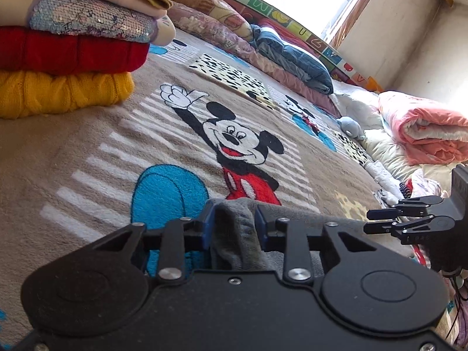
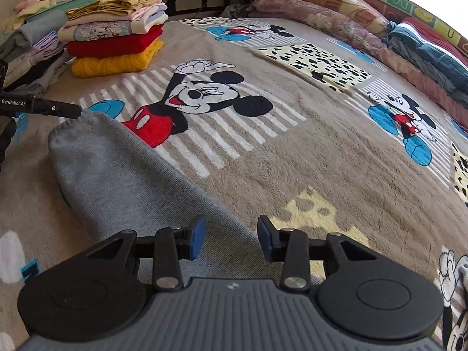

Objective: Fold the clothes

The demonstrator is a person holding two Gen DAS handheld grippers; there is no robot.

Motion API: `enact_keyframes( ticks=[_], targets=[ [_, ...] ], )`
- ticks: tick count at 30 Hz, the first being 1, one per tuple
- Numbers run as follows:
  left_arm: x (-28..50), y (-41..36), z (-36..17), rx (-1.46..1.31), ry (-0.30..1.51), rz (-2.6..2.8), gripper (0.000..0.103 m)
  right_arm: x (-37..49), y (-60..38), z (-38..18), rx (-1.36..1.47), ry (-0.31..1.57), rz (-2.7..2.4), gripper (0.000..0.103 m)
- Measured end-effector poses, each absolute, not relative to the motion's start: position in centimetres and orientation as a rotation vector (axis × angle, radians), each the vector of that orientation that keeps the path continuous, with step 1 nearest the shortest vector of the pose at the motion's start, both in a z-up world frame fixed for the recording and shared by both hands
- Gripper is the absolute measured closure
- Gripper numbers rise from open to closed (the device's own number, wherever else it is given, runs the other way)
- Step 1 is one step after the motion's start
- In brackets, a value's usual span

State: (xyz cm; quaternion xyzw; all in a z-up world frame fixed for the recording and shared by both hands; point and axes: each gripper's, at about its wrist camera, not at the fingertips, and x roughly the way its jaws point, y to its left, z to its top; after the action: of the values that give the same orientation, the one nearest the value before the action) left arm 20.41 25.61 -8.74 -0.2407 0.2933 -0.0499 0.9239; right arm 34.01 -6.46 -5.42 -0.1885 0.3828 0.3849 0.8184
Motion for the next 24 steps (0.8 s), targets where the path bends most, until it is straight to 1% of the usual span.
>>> enact_keyframes(
  ticks=[3,4,5,6,7,8,9,10,11,15,19,23,24],
  targets=[
    [20.7,25.7,-9.0,-0.502,0.606,-0.089,0.078,34.9,-6.5,-6.2,-0.373,0.862,0.840,0.063],
    [20.8,25.7,-9.0,-0.499,0.606,-0.087,0.081,35.1,-6.5,-6.5,-0.364,0.880,0.848,0.063],
    [20.8,25.7,-9.1,-0.494,0.608,-0.085,0.087,35.4,-6.6,-6.7,-0.354,0.897,0.856,0.063],
    [20.8,25.6,-9.1,-0.481,0.606,-0.082,0.088,35.6,-6.7,-7.0,-0.344,0.913,0.864,0.064],
    [20.8,25.4,-9.1,-0.468,0.605,-0.080,0.091,35.7,-6.8,-7.2,-0.334,0.923,0.873,0.077],
    [20.8,25.2,-9.0,-0.454,0.601,-0.079,0.093,35.7,-6.9,-7.2,-0.324,0.929,0.881,0.085],
    [20.7,25.0,-9.0,-0.445,0.597,-0.080,0.095,35.7,-7.1,-7.2,-0.318,0.926,0.884,0.091],
    [20.7,24.8,-8.9,-0.436,0.589,-0.080,0.096,35.6,-7.3,-7.1,-0.311,0.920,0.888,0.094],
    [20.6,24.6,-8.6,-0.423,0.565,-0.080,0.097,35.4,-7.4,-6.8,-0.307,0.904,0.886,0.096],
    [19.7,24.8,-7.3,-0.432,0.467,-0.087,0.098,34.6,-8.2,-5.2,-0.300,0.822,0.866,0.096],
    [20.3,25.0,-7.8,-0.446,0.492,-0.051,0.098,34.6,-8.7,-4.3,-0.271,0.760,0.844,0.096],
    [20.8,25.1,-8.5,-0.453,0.534,-0.029,0.098,35.0,-7.5,-5.7,-0.292,0.808,0.829,0.096],
    [20.8,25.1,-8.5,-0.454,0.542,-0.028,0.098,35.0,-7.5,-5.8,-0.288,0.806,0.819,0.094]
  ],
)
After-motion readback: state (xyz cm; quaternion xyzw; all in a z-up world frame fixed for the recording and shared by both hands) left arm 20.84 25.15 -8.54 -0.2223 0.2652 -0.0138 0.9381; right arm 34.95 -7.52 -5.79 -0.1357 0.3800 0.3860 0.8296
